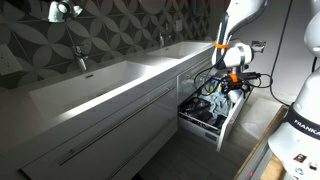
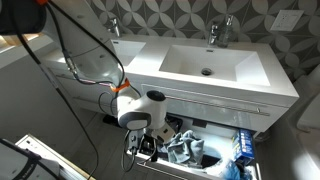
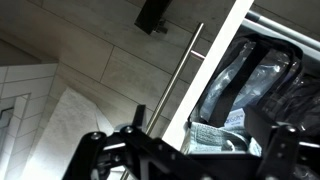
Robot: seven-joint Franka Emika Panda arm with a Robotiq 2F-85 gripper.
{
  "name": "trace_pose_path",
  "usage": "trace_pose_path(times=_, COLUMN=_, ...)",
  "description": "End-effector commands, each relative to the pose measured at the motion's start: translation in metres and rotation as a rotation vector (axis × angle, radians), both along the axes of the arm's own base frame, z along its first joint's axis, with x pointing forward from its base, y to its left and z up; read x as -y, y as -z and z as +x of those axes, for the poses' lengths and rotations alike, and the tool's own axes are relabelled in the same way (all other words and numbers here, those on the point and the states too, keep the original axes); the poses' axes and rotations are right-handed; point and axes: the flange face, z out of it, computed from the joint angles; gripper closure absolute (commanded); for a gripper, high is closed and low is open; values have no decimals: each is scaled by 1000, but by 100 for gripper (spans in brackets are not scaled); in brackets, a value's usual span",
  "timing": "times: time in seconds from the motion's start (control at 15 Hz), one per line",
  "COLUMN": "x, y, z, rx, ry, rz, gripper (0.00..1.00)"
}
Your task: Close the open drawer
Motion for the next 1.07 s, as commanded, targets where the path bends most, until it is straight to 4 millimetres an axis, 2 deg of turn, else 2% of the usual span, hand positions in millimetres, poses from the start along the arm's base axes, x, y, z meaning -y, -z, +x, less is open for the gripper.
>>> trace_pose_path(times=0.0, x=0, y=0, z=2, rx=0, ry=0, rz=-2, gripper=0)
trace_pose_path(times=0.07, x=0, y=-1, z=3, rx=1, ry=0, rz=-4, gripper=0)
trace_pose_path(times=0.2, x=9, y=17, z=8, rx=-49, ry=53, rz=-26, gripper=0)
trace_pose_path(times=0.27, x=16, y=26, z=8, rx=-63, ry=90, rz=-42, gripper=25)
trace_pose_path(times=0.33, x=22, y=33, z=9, rx=-67, ry=123, rz=-62, gripper=26)
trace_pose_path(times=0.4, x=30, y=41, z=10, rx=-69, ry=163, rz=-88, gripper=32)
trace_pose_path(times=0.47, x=35, y=48, z=11, rx=-82, ry=196, rz=-97, gripper=41)
trace_pose_path(times=1.0, x=71, y=111, z=13, rx=-213, ry=375, rz=-186, gripper=97)
